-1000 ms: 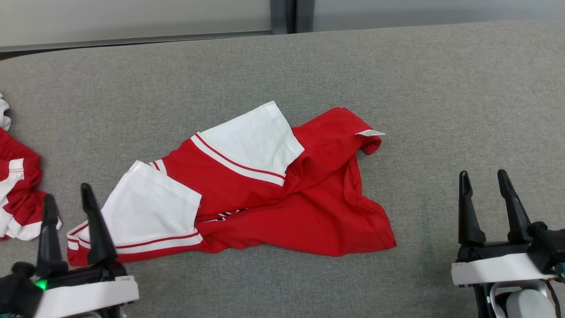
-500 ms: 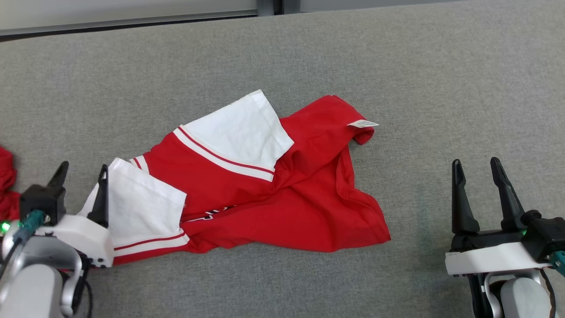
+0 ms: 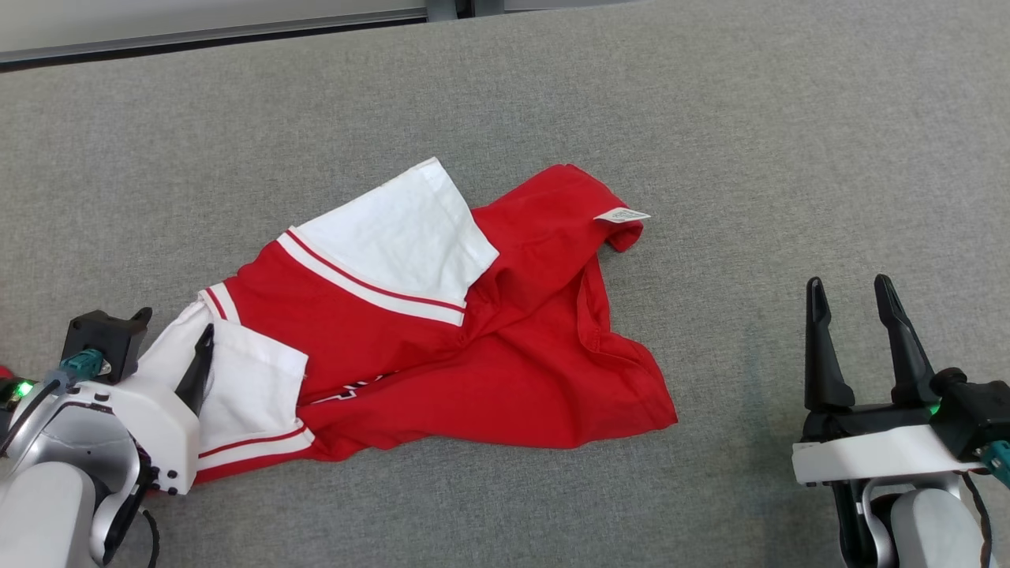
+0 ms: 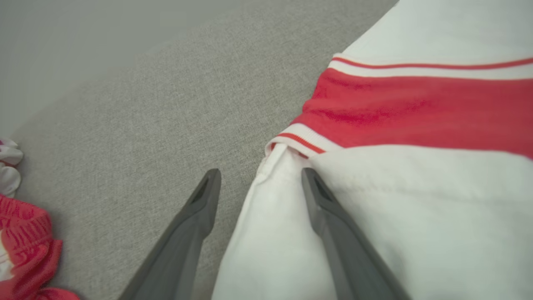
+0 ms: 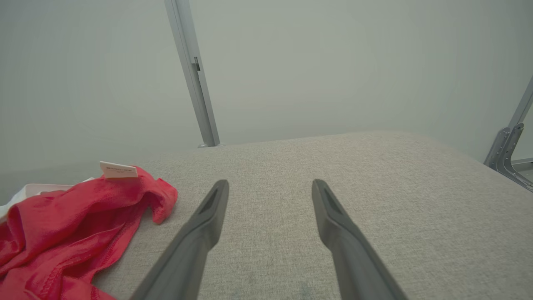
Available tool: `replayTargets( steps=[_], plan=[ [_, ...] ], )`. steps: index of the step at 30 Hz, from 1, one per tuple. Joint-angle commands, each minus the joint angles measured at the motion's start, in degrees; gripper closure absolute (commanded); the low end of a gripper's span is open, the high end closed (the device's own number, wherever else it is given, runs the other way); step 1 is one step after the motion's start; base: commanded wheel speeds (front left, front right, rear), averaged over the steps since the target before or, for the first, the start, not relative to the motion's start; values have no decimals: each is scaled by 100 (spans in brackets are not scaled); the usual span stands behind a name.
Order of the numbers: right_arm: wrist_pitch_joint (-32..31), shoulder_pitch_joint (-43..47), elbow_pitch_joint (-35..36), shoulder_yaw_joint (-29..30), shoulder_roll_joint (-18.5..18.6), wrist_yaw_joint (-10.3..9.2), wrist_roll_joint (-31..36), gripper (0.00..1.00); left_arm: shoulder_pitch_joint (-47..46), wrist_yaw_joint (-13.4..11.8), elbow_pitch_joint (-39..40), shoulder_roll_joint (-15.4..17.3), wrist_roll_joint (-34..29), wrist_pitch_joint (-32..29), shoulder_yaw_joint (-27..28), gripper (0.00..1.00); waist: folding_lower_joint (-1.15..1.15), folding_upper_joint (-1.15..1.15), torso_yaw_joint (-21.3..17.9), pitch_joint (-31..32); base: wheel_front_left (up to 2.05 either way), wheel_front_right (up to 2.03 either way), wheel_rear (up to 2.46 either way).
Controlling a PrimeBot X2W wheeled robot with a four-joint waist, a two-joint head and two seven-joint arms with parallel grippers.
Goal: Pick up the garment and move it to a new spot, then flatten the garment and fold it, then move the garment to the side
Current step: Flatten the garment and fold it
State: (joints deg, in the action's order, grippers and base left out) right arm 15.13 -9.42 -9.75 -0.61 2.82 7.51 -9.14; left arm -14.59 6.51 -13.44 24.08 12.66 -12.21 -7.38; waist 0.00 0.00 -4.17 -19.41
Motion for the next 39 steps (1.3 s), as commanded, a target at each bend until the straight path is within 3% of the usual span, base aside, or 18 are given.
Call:
replayTargets(
  steps=[1,6,7,9,14,18,23,27,33,38,39],
  plan=[
    [3,-62,3,-6,13,-4,-34,0,-150,27,-72,71,70,-48,-28,2,0,0,-21,-9,0,0,0],
    [3,-78,18,-5,13,-4,7,0,-287,67,-244,210,158,-205,-270,31,0,0,-83,-19,0,0,0],
    [3,-72,21,0,13,-4,12,0,-323,73,-254,245,132,-208,-329,50,0,0,-93,-18,0,0,0],
    [3,-54,27,-5,14,-4,19,0,-400,78,-259,311,94,-153,-400,100,0,0,-109,-9,0,0,0],
    [3,4,25,-11,13,-4,34,0,-370,75,-250,354,89,-79,-465,100,0,0,-121,23,0,0,0],
    [3,77,43,-129,10,-4,70,0,-198,-87,41,330,59,141,-424,100,0,0,-89,84,0,0,0],
    [3,97,29,-885,26,-3,-189,0,148,-401,772,294,131,612,-174,100,0,0,31,119,0,0,0],
    [3,68,-31,-1668,398,-3,-719,0,512,-629,1453,274,143,865,-16,100,0,0,234,126,0,0,0],
    [3,16,-365,-2825,1477,-3,-1663,0,892,-859,2200,189,195,1155,124,100,0,0,577,127,0,0,0],
    [-29,-171,-464,-3463,2037,-3,-2426,0,1143,-980,2513,90,292,1273,195,100,0,0,747,102,0,0,0],
    [-41,-237,-491,-3593,2112,-3,-2530,6,1186,-1005,2540,71,301,1293,203,100,0,0,769,98,0,0,0]
  ],
)
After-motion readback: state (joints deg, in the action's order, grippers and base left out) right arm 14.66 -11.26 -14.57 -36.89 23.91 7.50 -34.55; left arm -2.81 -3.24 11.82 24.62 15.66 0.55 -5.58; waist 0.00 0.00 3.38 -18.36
